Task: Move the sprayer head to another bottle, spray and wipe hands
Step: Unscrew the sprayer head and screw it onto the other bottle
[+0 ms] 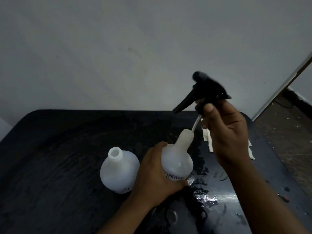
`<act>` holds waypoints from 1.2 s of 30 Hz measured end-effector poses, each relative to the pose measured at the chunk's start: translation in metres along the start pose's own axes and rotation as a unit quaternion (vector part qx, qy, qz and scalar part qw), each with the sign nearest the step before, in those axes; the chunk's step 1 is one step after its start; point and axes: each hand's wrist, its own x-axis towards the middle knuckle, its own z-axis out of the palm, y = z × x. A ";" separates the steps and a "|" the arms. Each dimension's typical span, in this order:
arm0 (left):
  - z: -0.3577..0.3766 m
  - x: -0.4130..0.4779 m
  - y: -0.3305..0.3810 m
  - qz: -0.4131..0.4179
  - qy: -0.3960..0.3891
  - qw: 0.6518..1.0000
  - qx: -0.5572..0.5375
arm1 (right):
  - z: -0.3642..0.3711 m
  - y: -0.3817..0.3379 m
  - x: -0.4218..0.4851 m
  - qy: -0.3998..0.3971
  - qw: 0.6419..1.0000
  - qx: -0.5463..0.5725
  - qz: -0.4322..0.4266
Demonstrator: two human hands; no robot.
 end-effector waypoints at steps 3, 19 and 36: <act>0.003 0.000 0.002 0.009 0.001 1.000 0.000 | -0.005 -0.007 0.008 0.030 1.000 -0.004 -0.006; 0.013 0.001 -0.011 0.002 -0.016 0.999 0.035 | -0.002 -0.041 0.023 0.079 0.986 -0.116 -0.085; 0.019 0.001 -0.016 -0.031 -0.010 0.997 0.074 | -0.002 -0.055 0.026 0.110 0.980 -0.105 -0.128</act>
